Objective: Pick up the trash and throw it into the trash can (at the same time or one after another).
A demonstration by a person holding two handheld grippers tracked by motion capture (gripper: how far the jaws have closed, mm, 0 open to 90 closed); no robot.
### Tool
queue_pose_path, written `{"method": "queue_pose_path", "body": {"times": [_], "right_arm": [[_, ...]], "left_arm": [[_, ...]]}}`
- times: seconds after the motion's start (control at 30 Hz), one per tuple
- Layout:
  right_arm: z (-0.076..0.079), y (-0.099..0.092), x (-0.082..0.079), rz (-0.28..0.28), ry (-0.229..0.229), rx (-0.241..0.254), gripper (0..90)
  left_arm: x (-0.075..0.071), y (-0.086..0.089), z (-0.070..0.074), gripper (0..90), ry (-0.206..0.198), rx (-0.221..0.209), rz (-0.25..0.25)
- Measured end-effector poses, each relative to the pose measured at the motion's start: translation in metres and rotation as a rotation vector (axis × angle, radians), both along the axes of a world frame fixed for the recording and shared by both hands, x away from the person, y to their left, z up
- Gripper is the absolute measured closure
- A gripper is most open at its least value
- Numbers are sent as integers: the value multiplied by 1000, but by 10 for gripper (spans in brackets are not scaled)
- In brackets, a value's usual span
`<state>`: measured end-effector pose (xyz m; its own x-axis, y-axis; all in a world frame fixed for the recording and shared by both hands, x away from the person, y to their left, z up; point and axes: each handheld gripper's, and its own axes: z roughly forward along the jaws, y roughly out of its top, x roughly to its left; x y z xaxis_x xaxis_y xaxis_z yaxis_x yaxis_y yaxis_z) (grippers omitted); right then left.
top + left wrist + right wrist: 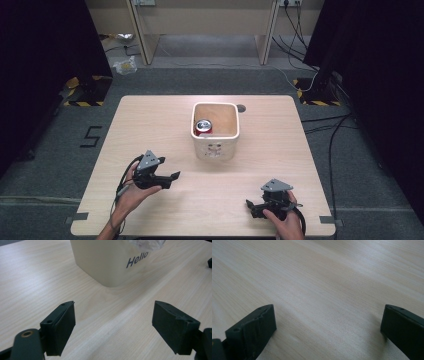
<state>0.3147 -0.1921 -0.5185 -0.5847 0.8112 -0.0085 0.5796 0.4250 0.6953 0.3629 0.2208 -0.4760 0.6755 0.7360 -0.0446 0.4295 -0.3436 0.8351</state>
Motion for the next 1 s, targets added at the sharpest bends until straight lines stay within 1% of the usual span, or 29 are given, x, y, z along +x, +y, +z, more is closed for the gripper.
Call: {"method": "queue_pose_path", "body": {"times": [0.5,0.93,1.0], "right_arm": [[0,0,0,0,0,0,3],[0,0,0,0,0,0,3],[0,0,0,0,0,0,3]], "left_arm": [[-8,7,-17,184,30,20,2],[-15,12,-34,184,64,55,4],[-16,11,-36,184,77,65,0]]}}
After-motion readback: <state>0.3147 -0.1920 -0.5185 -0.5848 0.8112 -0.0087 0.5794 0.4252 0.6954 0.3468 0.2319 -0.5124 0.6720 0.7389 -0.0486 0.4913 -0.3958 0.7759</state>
